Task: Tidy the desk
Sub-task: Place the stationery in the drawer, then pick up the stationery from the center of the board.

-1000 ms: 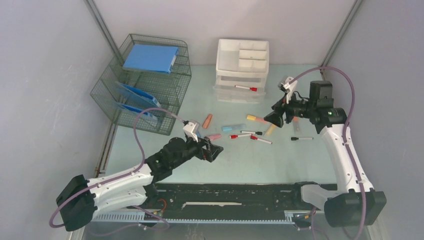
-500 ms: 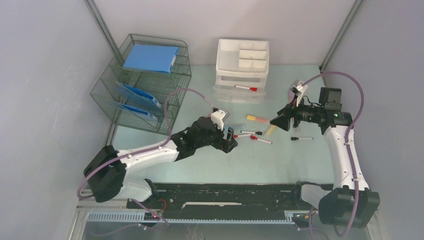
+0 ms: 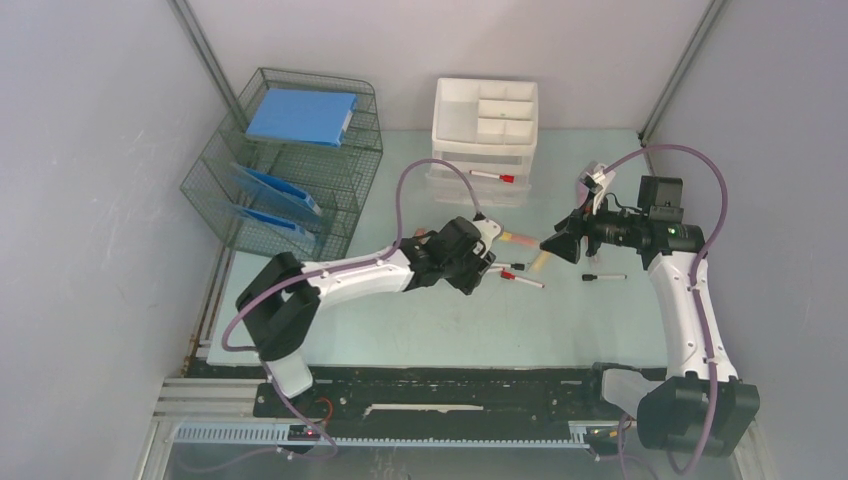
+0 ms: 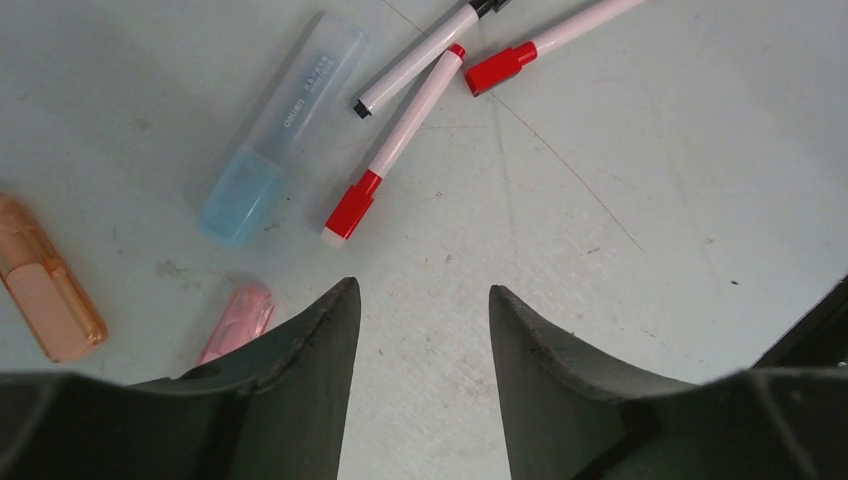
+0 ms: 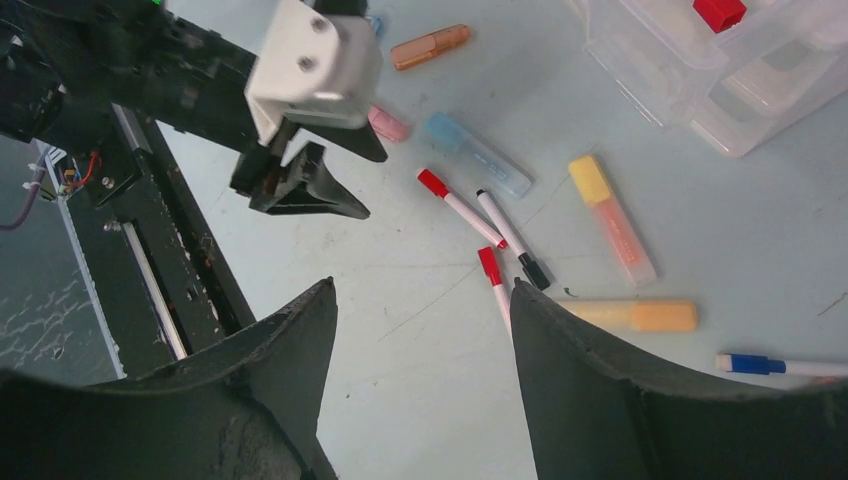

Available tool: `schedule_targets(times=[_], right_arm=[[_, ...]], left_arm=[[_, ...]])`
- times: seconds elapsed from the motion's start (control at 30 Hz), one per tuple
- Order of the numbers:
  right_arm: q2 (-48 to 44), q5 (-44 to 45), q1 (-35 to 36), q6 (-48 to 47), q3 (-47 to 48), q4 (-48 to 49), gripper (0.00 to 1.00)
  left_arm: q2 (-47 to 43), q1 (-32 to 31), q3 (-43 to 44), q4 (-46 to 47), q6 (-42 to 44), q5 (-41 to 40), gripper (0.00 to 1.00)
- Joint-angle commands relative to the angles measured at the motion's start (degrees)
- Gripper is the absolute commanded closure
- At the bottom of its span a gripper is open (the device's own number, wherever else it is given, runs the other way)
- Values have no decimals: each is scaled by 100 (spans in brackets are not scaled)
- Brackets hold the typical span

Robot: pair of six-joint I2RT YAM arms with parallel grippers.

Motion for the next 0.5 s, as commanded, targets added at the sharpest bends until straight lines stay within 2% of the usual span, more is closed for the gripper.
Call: schedule_targets(times=[0.0, 0.47], right_arm=[[-124, -81, -18, -72, -9, -14, 29], [-118, -23, -9, -68, -10, -13, 28]], left_arm=[[339, -56, 522, -452, 505, -141, 45], [1347, -57, 1512, -863, 1107, -344, 47]])
